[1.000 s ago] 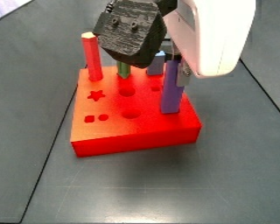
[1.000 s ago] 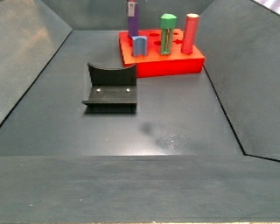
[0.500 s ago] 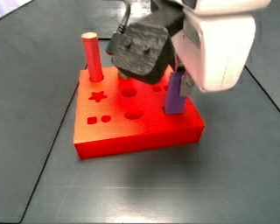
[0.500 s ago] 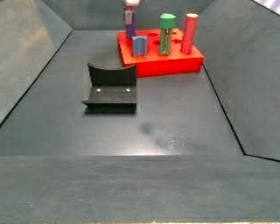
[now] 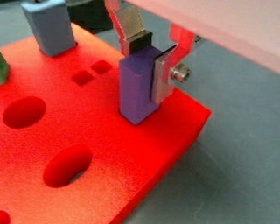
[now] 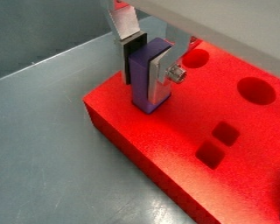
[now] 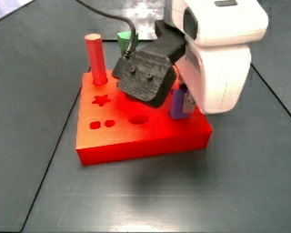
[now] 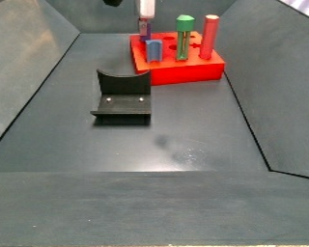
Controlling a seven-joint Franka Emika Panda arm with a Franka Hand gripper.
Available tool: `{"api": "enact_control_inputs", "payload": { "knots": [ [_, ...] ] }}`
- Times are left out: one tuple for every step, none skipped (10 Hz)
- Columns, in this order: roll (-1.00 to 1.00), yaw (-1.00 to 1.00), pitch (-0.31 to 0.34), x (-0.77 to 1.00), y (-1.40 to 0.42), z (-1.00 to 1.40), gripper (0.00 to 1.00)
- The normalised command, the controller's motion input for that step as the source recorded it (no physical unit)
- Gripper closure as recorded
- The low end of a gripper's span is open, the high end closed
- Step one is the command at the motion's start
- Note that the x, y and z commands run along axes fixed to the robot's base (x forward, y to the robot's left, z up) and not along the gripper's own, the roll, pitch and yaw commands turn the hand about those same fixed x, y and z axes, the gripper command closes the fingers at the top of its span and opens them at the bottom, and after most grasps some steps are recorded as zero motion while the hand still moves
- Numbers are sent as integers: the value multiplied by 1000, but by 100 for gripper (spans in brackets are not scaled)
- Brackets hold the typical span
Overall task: Pick up the rectangle object. Move up. Move to above the board. Insert the rectangle object.
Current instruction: Insert the rectangle object.
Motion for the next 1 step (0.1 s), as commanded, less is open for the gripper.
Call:
{"api": "enact_control_inputs", "payload": {
  "knots": [
    [0, 0, 0, 0, 0, 0, 100]
  ]
}}
